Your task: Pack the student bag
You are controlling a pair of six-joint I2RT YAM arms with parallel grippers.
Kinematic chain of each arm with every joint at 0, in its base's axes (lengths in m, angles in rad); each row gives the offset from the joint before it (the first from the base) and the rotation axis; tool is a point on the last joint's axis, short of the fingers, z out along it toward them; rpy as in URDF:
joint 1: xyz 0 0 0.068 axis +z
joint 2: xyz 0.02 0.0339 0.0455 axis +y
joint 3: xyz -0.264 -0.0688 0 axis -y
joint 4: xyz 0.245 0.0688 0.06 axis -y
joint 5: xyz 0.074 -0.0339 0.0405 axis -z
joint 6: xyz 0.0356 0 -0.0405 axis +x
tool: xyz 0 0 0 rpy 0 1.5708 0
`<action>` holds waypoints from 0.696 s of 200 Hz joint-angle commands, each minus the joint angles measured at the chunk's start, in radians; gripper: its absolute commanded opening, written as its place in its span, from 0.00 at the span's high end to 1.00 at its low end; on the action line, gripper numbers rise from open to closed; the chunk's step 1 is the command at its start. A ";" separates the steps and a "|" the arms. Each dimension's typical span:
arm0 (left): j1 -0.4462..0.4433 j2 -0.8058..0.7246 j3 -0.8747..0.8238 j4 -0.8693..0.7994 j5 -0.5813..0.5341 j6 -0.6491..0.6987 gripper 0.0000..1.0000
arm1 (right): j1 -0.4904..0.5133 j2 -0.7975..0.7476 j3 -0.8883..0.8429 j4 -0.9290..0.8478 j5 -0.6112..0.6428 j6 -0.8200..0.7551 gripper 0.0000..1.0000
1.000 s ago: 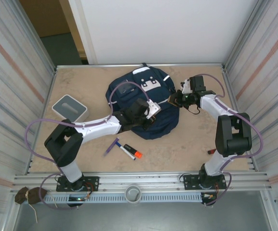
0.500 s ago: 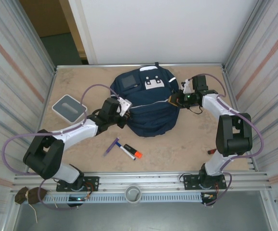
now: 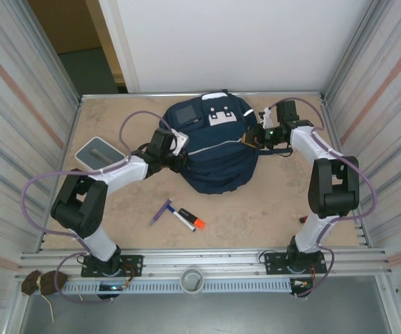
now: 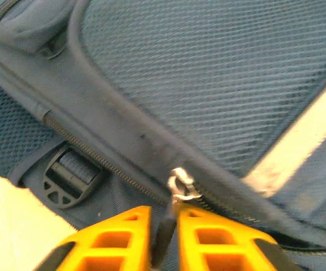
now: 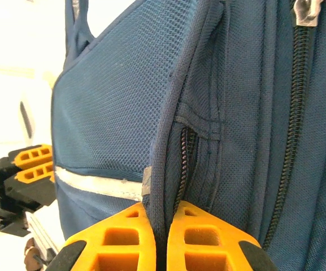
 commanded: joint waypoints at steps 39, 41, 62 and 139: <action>-0.092 -0.220 -0.112 0.095 0.043 0.231 0.29 | 0.024 -0.027 0.080 -0.040 -0.044 -0.015 1.00; -0.099 -0.216 -0.107 0.094 0.039 0.240 0.28 | 0.024 -0.027 0.081 -0.039 -0.047 -0.012 1.00; -0.160 -0.130 -0.002 0.031 -0.002 0.318 0.21 | 0.029 -0.030 0.095 -0.021 -0.077 0.016 1.00; -0.208 0.173 0.359 -0.142 -0.015 0.424 0.23 | 0.044 0.016 0.136 -0.050 -0.079 0.000 1.00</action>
